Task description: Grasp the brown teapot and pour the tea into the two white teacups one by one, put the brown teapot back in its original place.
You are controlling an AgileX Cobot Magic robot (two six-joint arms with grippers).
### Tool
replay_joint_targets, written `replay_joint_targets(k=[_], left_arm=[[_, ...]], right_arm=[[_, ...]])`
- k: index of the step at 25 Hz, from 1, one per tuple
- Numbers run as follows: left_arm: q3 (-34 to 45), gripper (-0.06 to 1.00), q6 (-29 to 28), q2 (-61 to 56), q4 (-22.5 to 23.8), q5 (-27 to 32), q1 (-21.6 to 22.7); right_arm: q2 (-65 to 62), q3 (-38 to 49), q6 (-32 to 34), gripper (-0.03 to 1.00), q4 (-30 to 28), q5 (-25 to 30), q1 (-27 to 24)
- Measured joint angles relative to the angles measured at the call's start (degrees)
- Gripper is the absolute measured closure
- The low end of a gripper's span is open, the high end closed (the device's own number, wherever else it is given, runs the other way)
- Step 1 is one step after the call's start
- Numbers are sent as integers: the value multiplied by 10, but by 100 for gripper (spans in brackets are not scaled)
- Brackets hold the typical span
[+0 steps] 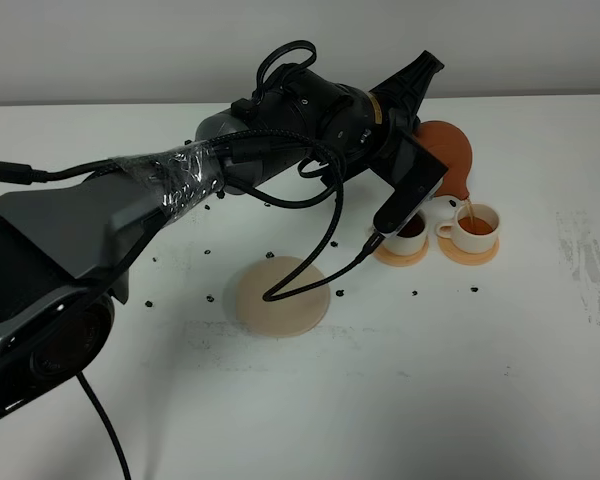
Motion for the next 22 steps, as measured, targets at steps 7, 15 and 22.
replay_joint_targets(k=[7, 15, 22], left_arm=[[0, 86, 1, 0, 19, -2, -1], [0, 86, 1, 0, 27, -3, -1], [0, 86, 1, 0, 36, -3, -4]], right_arm=[[0, 0, 0, 57, 0, 0, 0], [0, 0, 0, 57, 0, 0, 0], [0, 0, 0, 57, 0, 0, 0]])
